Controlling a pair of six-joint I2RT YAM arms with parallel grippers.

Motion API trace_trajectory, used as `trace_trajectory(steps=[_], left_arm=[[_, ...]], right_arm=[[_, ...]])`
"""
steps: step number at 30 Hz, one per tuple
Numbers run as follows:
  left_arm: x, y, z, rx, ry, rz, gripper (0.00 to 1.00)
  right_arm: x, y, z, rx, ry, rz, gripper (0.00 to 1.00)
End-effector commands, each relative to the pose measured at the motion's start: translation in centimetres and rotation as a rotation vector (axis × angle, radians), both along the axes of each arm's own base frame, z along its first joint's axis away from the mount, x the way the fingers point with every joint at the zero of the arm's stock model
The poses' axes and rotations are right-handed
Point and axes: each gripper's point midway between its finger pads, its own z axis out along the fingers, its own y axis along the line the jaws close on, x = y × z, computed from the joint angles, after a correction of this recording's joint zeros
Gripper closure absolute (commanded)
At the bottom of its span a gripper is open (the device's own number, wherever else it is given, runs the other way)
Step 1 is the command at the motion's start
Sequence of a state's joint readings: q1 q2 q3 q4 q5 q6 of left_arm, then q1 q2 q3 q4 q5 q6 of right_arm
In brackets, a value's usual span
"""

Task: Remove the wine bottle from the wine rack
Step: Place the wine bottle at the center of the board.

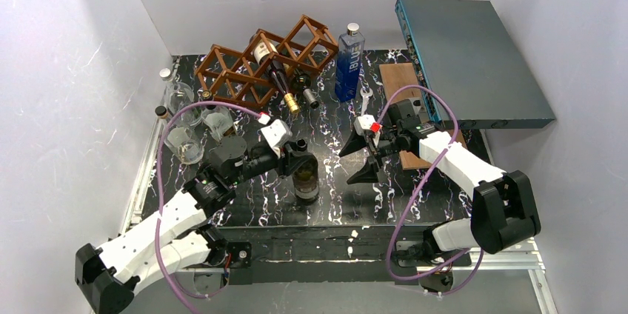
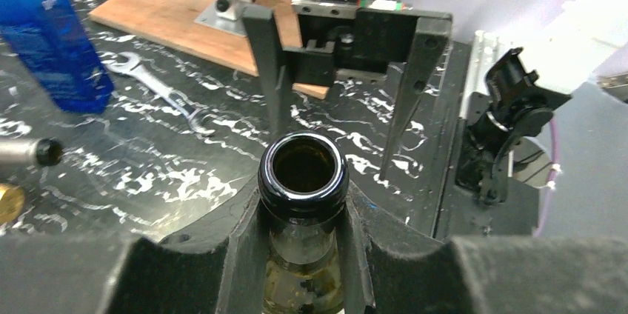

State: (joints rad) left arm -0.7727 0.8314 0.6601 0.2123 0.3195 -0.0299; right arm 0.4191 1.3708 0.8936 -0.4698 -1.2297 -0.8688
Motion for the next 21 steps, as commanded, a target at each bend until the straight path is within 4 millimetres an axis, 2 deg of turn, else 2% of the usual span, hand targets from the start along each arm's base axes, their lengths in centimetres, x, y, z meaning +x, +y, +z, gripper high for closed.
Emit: trace_trajectory(steps=[1, 9, 17, 21], left_arm=[[2.1, 3.3, 4.8, 0.002, -0.148, 0.180, 1.00], [5.4, 9.1, 4.7, 0.071, -0.142, 0.502, 1.00], [7.5, 15.3, 4.3, 0.025, -0.121, 0.774, 1.00], [8.2, 17.7, 3.8, 0.011, -0.108, 0.868, 1.00]], right_arm=[[0.0, 0.0, 1.8, 0.050, -0.055, 0.015, 0.02], [0.3, -0.2, 1.0, 0.040, -0.057, 0.002, 0.02], [0.5, -0.3, 0.6, 0.036, -0.057, -0.004, 0.00], [0.5, -0.3, 0.4, 0.033, -0.055, -0.006, 0.00]])
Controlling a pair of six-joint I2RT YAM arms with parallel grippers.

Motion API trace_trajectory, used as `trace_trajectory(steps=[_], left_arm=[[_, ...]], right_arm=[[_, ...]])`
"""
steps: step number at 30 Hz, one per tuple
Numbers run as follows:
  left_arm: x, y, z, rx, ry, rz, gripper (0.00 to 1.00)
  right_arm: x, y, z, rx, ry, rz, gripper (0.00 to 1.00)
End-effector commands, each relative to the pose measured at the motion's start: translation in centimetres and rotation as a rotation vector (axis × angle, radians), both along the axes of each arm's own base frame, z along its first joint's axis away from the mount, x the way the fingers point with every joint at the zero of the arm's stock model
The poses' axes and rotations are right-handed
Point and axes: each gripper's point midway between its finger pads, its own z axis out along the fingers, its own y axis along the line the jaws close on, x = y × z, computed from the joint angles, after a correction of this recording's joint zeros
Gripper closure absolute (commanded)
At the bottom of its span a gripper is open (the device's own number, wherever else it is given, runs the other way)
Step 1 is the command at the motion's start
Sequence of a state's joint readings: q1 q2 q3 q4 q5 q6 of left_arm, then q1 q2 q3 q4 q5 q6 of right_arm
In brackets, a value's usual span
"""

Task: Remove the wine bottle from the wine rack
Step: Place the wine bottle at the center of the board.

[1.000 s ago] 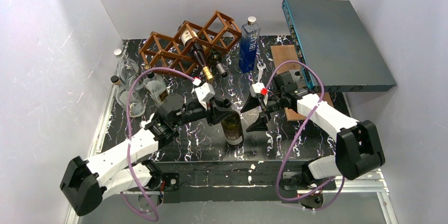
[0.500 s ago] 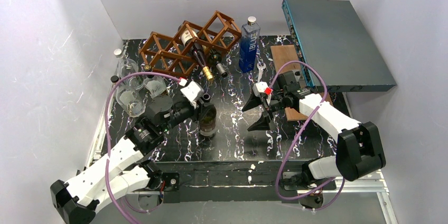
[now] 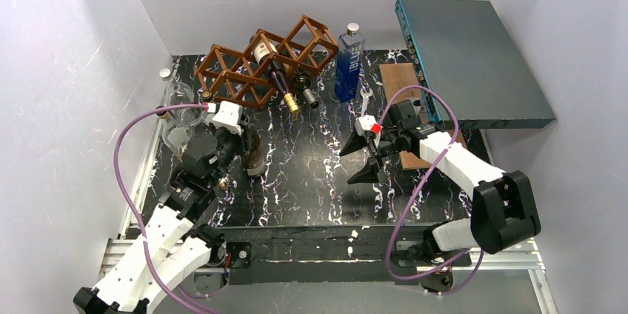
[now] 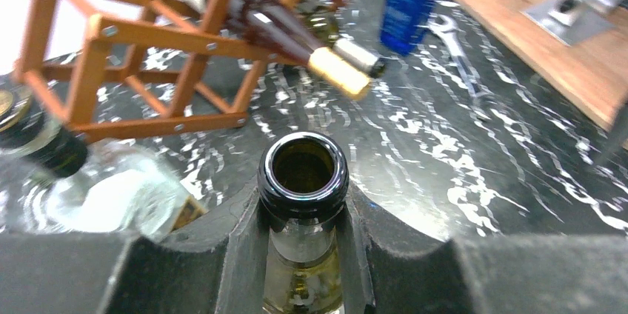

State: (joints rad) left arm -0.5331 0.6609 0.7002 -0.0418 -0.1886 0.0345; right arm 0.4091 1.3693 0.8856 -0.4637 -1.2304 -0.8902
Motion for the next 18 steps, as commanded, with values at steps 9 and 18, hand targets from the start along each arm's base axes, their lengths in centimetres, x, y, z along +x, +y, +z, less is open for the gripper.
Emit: trace_trajectory(steps=[9, 18], left_arm=[[2.1, 5.9, 1.9, -0.101, -0.081, 0.283, 1.00], [2.5, 9.1, 1.5, -0.079, -0.091, 0.398, 1.00]], right_arm=[[0.4, -0.2, 0.3, 0.023, -0.035, -0.005, 0.00], [0.4, -0.2, 0.2, 0.022, -0.034, -0.007, 0.00]])
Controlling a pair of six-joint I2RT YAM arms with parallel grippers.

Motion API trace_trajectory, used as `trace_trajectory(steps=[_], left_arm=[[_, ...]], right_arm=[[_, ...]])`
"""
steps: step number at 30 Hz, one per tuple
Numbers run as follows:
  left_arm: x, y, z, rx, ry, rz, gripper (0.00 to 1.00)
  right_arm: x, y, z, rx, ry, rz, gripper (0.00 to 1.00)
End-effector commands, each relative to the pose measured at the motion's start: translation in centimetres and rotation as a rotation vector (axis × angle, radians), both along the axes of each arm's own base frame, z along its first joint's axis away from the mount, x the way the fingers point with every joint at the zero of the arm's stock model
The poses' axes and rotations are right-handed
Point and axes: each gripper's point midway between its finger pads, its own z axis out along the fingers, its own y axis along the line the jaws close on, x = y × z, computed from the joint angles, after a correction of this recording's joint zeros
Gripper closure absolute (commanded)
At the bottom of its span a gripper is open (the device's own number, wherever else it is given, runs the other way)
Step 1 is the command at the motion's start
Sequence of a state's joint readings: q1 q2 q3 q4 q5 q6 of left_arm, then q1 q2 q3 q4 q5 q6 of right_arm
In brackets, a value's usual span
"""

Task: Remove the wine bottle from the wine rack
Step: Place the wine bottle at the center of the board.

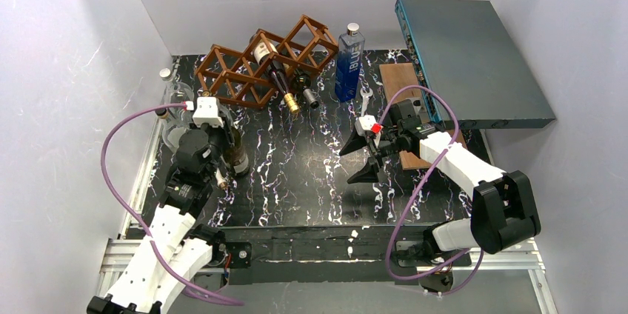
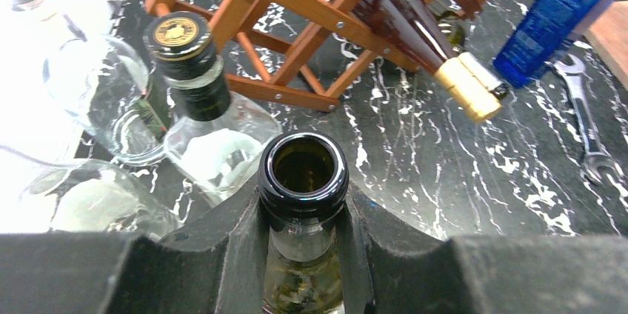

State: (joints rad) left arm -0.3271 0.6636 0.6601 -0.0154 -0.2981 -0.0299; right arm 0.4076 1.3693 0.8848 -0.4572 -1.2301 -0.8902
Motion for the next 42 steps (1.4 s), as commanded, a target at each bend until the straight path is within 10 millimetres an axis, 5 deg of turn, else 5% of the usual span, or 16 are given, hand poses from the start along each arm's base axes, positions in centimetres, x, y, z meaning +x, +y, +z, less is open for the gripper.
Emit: trace_trajectory(steps=[1, 7, 23, 33, 42], left_arm=[[0.3, 2.0, 2.8, -0.019, -0.111, 0.086, 1.00], [0.4, 2.5, 2.0, -0.021, -0.092, 0.107, 0.92], [-2.1, 2.1, 2.8, -0.094, -0.063, 0.073, 0.02], [-5.9, 2.2, 5.4, -0.238, 0.006, 0.080, 0.02], [-8.4, -1.3, 9.8, -0.437, 0.072, -0.074, 0.02]], right_arm=[[0.3, -0.2, 0.2, 0.019, -0.027, -0.006, 0.00], [0.3, -0.2, 0.0, 0.016, -0.025, -0.008, 0.00], [0.7, -0.5, -0.1, -0.005, -0.037, -0.018, 0.00], [0.8, -1.3, -0.5, -0.073, -0.093, -0.011, 0.00], [0.7, -1.6, -0.7, -0.078, -0.110, -0.015, 0.00]])
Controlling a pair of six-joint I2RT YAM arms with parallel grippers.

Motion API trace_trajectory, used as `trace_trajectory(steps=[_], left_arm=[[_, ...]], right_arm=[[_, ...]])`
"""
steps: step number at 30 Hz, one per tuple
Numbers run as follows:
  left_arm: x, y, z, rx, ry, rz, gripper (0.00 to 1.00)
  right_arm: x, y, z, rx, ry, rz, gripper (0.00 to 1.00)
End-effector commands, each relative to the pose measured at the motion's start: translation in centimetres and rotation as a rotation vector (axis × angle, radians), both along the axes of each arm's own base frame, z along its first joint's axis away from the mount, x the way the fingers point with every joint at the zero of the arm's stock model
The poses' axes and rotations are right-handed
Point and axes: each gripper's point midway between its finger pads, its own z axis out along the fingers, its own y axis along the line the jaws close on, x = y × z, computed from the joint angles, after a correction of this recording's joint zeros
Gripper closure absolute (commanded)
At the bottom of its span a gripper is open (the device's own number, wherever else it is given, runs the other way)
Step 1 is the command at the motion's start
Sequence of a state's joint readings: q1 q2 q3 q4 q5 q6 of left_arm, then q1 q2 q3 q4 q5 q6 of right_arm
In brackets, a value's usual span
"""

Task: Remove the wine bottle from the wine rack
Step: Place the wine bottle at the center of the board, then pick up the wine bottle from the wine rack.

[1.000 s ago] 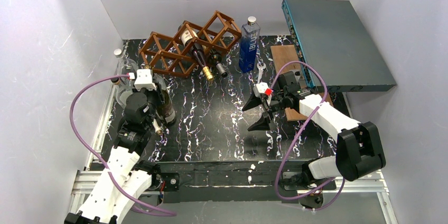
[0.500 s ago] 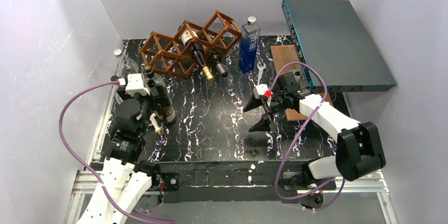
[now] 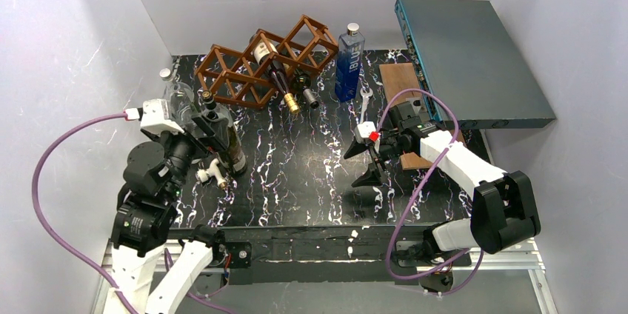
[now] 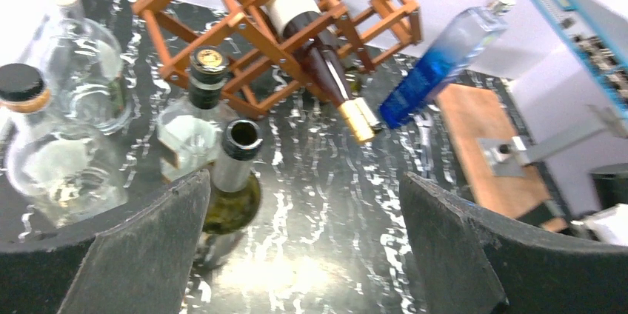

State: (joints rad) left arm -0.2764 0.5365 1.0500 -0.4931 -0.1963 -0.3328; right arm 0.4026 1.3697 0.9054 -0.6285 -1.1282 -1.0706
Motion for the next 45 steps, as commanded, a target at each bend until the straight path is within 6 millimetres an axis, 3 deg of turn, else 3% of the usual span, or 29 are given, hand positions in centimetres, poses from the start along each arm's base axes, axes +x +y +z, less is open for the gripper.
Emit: trace_trajectory(steps=[1, 6, 15, 31, 39, 45], left_arm=[[-1.1, -2.3, 0.5, -0.141, 0.080, -0.094, 0.02], [-0.5, -5.0, 2.3, -0.264, 0.117, -0.187, 0.02], [3.0, -7.3, 2.0, -0.348, 0.234, -0.169, 0.02], [10.1, -13.4, -2.7, -0.007, 0.398, 0.006, 0.02], [14.9, -16.2, -5.0, 0.059, 0.303, -0.015, 0.02], [18.1, -16.9, -7.1, 0.102, 0.299, 0.047, 0.02]], right_arm=[[0.8, -0.3, 1.0, 0.021, -0.050, -0.011, 0.00], [0.8, -0.3, 1.0, 0.027, -0.059, -0.015, 0.00], [0.7, -0.4, 0.8, 0.030, -0.067, -0.022, 0.00], [0.8, -0.5, 0.4, 0.023, -0.075, -0.031, 0.00], [0.7, -0.5, 0.2, 0.020, -0.072, -0.031, 0.00], [0.8, -0.6, 0.0, 0.014, -0.075, -0.035, 0.00]])
